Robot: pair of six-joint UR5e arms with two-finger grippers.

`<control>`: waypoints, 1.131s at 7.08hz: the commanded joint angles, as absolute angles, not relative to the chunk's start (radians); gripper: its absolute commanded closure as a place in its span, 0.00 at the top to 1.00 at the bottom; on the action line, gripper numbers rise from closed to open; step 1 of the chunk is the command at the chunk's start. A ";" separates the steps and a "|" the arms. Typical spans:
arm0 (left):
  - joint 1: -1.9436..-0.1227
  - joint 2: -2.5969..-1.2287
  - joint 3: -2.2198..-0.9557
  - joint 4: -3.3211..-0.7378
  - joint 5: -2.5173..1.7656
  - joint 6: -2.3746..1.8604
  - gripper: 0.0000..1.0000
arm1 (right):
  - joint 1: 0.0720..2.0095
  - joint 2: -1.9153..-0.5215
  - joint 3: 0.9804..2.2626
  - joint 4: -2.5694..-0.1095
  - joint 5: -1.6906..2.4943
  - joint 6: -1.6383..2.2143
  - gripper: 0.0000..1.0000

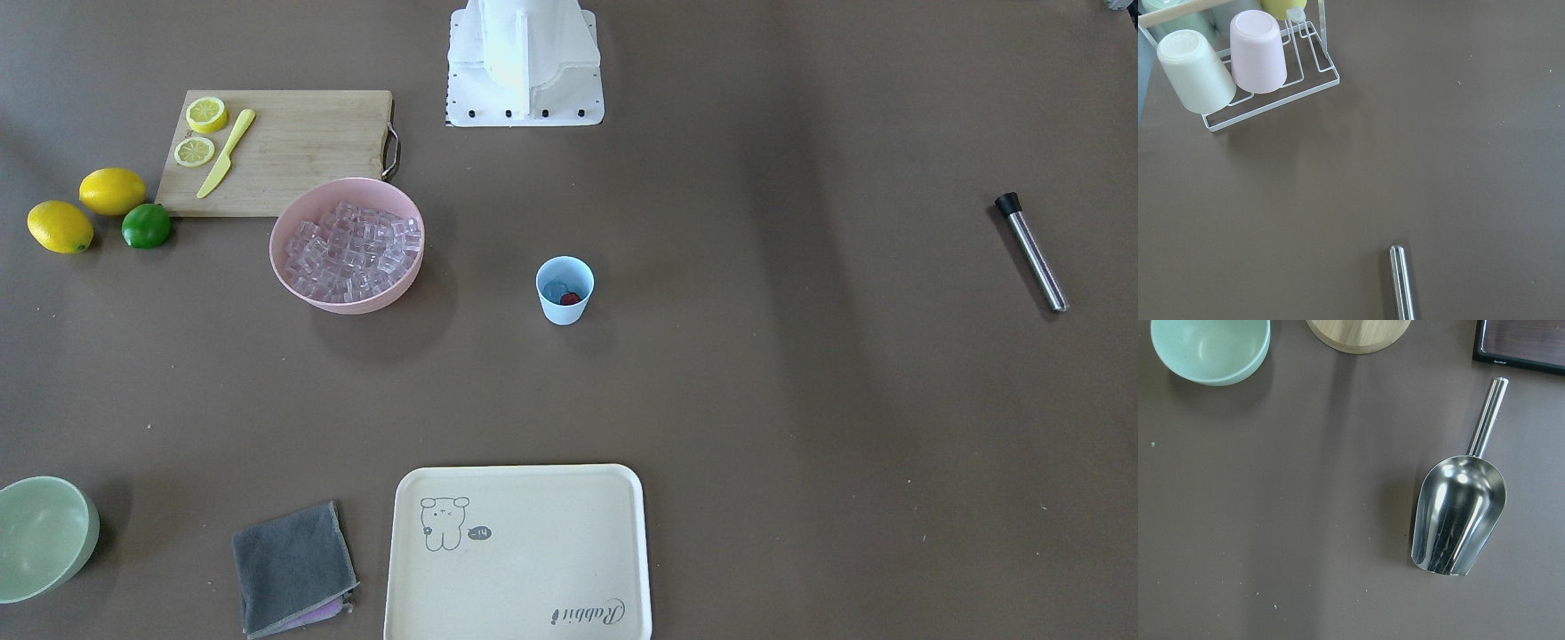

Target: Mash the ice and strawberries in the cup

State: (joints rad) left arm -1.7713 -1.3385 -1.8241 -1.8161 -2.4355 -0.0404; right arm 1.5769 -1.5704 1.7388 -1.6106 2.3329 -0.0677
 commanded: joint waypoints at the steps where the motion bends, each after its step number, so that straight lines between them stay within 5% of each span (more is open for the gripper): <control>1: -1.660 -1.411 -1.790 -1.789 -2.396 -0.040 0.99 | 1.577 -1.568 1.740 -1.611 2.335 -0.069 1.00; 8: -1.606 -1.431 -1.724 -1.773 -2.329 -0.040 0.99 | 1.572 -1.553 1.703 -1.611 2.319 -0.064 1.00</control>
